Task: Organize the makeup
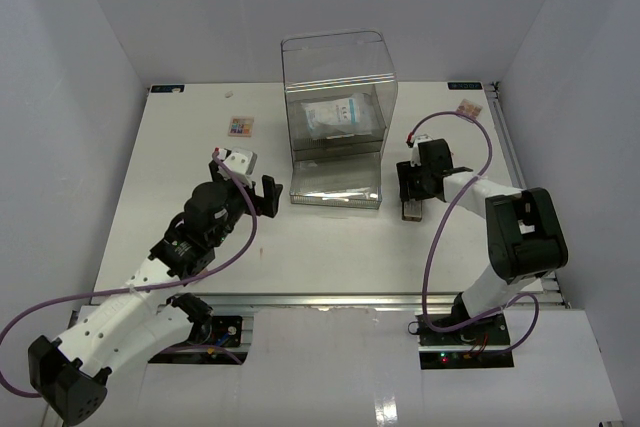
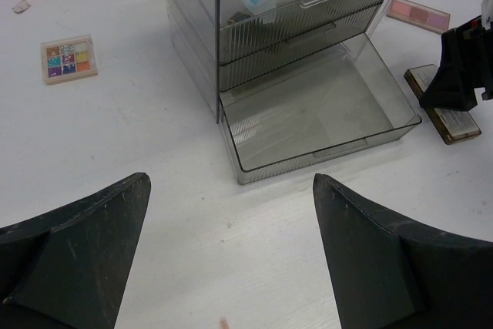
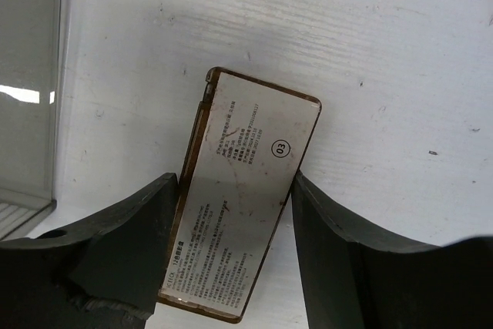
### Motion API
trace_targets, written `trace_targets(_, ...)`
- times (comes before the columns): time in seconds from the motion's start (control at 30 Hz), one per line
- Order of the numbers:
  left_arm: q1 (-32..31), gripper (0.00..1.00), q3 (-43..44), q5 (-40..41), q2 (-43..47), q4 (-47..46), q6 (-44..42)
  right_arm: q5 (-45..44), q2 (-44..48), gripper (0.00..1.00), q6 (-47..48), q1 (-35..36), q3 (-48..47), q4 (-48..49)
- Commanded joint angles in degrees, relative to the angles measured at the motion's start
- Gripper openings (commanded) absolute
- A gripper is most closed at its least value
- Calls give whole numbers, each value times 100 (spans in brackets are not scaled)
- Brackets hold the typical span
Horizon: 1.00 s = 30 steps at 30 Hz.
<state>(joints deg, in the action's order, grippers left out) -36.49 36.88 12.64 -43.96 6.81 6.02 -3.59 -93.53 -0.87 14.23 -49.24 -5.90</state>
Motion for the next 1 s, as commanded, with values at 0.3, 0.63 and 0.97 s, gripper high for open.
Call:
trace_targets(0.3, 60, 98, -67, -80, 235, -162, 27, 1766, 2212, 19, 1614, -38, 331, -151)
trace_targets(0.63, 91, 98, -86, -24, 202, -169, 29, 2266, 1632, 13, 3765, 1167, -578, -867)
trace_targets(0.97, 213, 98, -94, 40, 88, -180, 13, 1341, 217, 13, 5285, 2235, -1925, -1050)
